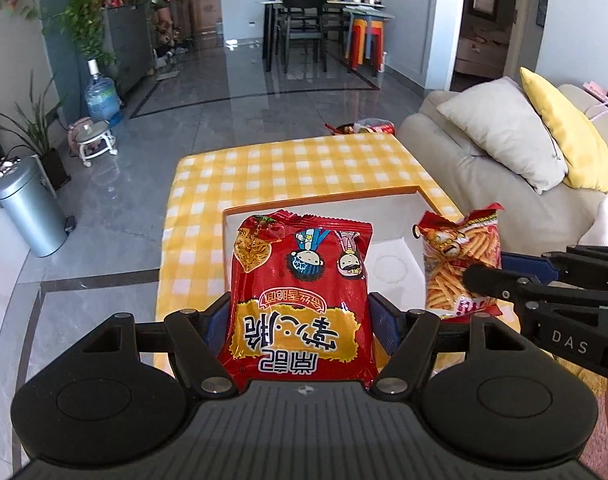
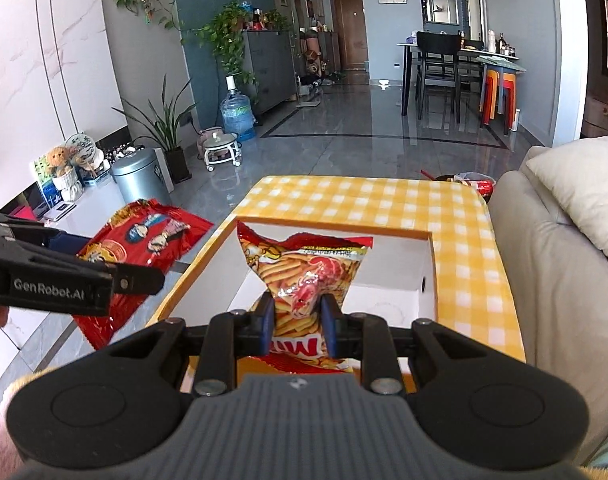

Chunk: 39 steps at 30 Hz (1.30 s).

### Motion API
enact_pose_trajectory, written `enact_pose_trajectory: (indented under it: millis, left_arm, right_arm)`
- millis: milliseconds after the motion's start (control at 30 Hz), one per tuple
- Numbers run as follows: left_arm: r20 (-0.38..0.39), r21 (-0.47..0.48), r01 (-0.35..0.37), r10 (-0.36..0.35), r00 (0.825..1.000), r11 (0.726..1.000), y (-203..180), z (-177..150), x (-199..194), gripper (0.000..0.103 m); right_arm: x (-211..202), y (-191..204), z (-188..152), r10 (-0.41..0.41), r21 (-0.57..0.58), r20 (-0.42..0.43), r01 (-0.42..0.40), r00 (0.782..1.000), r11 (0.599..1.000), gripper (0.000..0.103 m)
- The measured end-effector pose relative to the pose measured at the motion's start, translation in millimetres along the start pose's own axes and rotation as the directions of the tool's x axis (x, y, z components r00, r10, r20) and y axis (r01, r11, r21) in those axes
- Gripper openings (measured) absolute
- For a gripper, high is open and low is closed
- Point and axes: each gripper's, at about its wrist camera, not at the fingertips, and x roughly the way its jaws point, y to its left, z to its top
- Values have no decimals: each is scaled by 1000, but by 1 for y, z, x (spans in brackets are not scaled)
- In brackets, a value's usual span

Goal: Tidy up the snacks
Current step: 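Carry both bags over the orange box and release them inside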

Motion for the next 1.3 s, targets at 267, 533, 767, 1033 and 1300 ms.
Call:
enact_pose_trajectory:
  millis: [267, 533, 767, 1033, 1300]
  left_arm:
    - [-79, 49, 6, -2, 997, 999, -1, 14, 46, 80]
    - [-219, 57, 21, -8, 976, 998, 8, 10, 102, 80]
    - [-343, 124, 22, 22, 939, 992, 7, 3, 143, 80]
    - [-385, 227, 6, 84, 919, 974, -5, 4, 163, 80]
    - [-419, 351, 12, 146, 896, 936, -20, -7, 182, 80]
  right_arm:
    - [50, -14, 15, -9, 37, -114, 14, 993, 999, 21]
    - [115, -28, 13, 11, 77, -269, 11, 963, 997, 21]
    - [168, -33, 9, 82, 128, -415, -31, 906, 991, 21]
    - [210, -35, -9, 143, 178, -526, -56, 838, 982, 21]
    - [237, -41, -21, 155, 208, -594, -35, 790, 977, 22]
